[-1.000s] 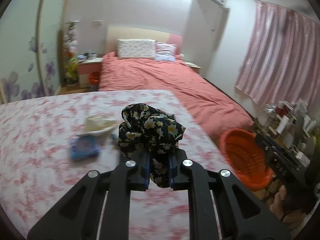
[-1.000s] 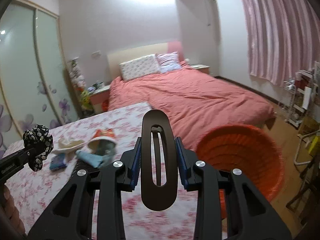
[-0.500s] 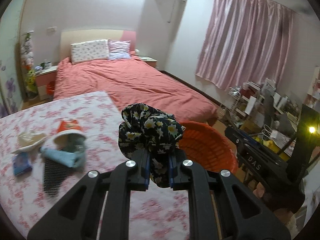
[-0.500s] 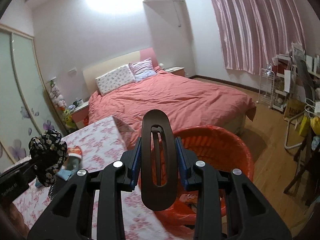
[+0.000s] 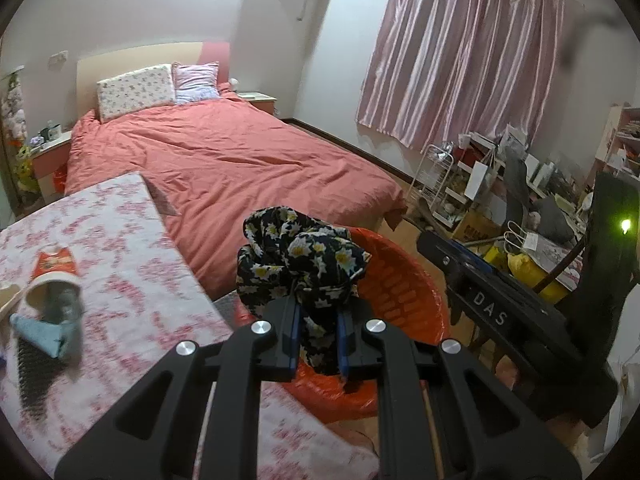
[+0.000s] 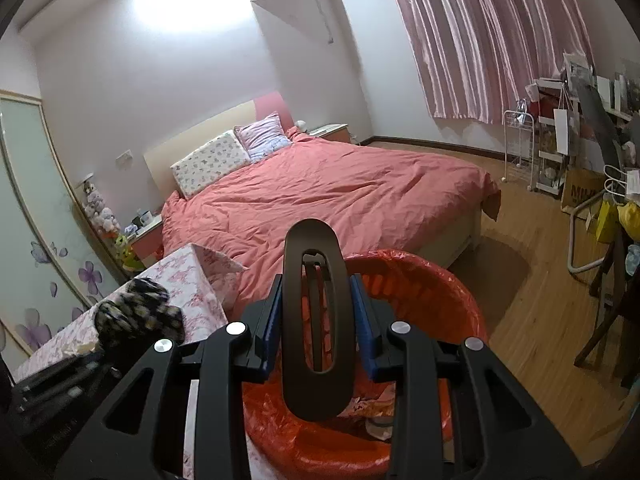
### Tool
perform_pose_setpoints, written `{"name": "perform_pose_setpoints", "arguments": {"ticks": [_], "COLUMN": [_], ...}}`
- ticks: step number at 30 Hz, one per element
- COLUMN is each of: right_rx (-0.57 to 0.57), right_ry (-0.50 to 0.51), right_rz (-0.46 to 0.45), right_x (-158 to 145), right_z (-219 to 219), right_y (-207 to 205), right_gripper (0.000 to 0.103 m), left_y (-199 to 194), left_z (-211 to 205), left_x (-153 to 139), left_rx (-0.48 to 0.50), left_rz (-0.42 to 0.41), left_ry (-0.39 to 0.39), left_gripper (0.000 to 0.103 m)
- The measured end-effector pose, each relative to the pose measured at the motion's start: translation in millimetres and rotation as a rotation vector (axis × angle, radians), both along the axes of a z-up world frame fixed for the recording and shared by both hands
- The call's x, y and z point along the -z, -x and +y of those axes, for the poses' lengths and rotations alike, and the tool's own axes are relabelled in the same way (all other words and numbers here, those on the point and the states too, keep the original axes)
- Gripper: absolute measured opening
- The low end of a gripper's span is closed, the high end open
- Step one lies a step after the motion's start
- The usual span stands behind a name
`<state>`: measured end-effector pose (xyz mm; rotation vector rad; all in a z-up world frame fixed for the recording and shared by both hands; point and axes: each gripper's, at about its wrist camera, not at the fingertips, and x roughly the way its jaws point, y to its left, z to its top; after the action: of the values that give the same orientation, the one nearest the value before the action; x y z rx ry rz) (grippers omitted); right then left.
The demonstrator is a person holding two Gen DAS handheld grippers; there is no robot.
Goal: Collect trash
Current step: 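Carry the hair clip and floral cloth over the orange basket, then open both tools over the basket to drop the clip and cloth, then move both open tools back over the items on the bed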
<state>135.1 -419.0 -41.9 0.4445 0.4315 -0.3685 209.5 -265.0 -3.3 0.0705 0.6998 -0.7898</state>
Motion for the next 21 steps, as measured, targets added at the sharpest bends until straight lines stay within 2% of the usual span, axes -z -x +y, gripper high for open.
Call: {"name": "perform_pose_setpoints", "arguments": {"ticks": [4, 6, 8, 10, 14, 21], "right_rx": [0.006, 0.011, 0.023, 0.037, 0.053, 0.032], "right_ry": [-0.038, -0.061, -0.081, -0.085, -0.089, -0.061], "right_rz": [-0.002, 0.009, 0.018, 0.023, 0.038, 0.062], "right_x": [4, 7, 11, 12, 13, 7], "right_z": [-16, -23, -27, -28, -28, -16], "right_y": [-2, -4, -4, -1, 6, 4], "right_gripper": [0.033, 0.036, 0.043, 0.049, 0.051, 0.056], "left_y": [-10, -18, -24, -29, -34, -27], "left_z": [-21, -28, -30, -27, -12, 32], "left_x": [13, 21, 28, 34, 37, 36], "left_rx": [0.011, 0.001, -0.011, -0.023, -0.06, -0.144], "left_rz": [0.02, 0.036, 0.053, 0.063, 0.065, 0.004], "left_ry": [-0.028, -0.05, -0.072, -0.085, -0.107, -0.168], "left_gripper": [0.019, 0.032, 0.039, 0.041, 0.046, 0.056]}}
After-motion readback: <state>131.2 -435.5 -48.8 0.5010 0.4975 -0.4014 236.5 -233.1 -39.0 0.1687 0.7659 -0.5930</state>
